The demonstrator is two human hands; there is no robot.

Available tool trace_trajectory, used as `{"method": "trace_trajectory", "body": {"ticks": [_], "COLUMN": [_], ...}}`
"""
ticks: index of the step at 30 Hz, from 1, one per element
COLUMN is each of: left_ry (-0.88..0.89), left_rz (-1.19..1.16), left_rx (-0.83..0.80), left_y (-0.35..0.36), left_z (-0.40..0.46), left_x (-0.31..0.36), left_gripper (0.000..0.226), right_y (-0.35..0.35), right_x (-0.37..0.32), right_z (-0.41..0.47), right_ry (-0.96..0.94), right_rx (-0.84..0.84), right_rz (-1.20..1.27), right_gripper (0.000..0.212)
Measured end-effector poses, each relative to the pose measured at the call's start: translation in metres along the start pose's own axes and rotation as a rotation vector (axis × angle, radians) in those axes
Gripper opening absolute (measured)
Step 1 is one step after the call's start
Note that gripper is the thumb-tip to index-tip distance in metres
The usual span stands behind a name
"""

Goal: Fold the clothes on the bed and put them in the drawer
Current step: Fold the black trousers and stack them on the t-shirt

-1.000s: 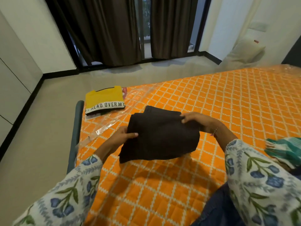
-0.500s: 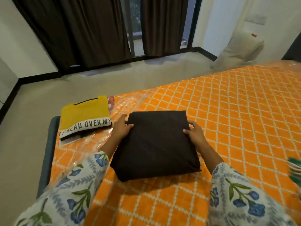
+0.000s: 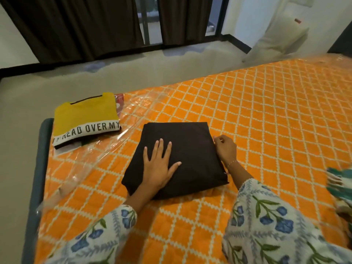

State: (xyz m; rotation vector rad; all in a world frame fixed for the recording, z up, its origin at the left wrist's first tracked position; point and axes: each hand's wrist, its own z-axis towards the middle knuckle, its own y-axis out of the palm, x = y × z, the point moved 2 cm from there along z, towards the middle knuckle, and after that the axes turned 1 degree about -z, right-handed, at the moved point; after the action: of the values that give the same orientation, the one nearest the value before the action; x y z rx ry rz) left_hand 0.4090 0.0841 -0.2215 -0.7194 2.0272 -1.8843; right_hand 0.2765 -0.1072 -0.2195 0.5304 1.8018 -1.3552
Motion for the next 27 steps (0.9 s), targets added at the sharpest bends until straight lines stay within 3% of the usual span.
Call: {"method": "trace_trajectory", "body": {"ticks": [3, 5, 7, 13, 16, 18, 21, 24, 27], "left_ry": [-0.047, -0.102, -0.154, -0.102, -0.107, -0.124, -0.182, -0.312, -0.314], "left_rz": [-0.021, -0.014, -0.025, -0.027, -0.049, -0.019, 0.054, 0.014, -0.017], "left_rx": [0.027, 0.006, -0.015, -0.023, -0.058, -0.06, -0.027, -0.022, -0.011], "left_y": [-0.005, 0.004, 0.012, 0.022, 0.025, 0.019, 0.006, -0.004, 0.005], "left_z": [-0.023, -0.038, -0.045, -0.047, -0.048, -0.046, -0.032, -0.016, -0.015], "left_x": [0.019, 0.028, 0.03, 0.023, 0.024, 0.023, 0.012, -0.006, -0.017], "left_gripper": [0.106, 0.112, 0.113, 0.086, 0.088, 0.1, 0.095, 0.077, 0.077], "right_y": [-0.022, -0.022, -0.018, -0.031, -0.028, -0.023, -0.014, -0.003, -0.007], "right_x": [0.018, 0.027, 0.028, 0.007, 0.012, 0.019, 0.011, -0.002, 0.003], "right_z": [-0.023, -0.036, -0.037, -0.023, -0.019, -0.02, -0.024, -0.028, -0.027], "right_ry": [-0.02, -0.101, -0.154, -0.205, -0.063, 0.04, 0.13, 0.012, -0.003], "right_rx": [-0.167, -0.298, -0.323, -0.171, -0.213, -0.128, -0.071, -0.154, 0.045], "right_rz": [0.039, -0.097, -0.166, -0.029, 0.002, 0.01, -0.025, -0.182, -0.288], "right_gripper": [0.047, 0.041, 0.033, 0.038, 0.045, 0.046, 0.054, 0.046, 0.049]}}
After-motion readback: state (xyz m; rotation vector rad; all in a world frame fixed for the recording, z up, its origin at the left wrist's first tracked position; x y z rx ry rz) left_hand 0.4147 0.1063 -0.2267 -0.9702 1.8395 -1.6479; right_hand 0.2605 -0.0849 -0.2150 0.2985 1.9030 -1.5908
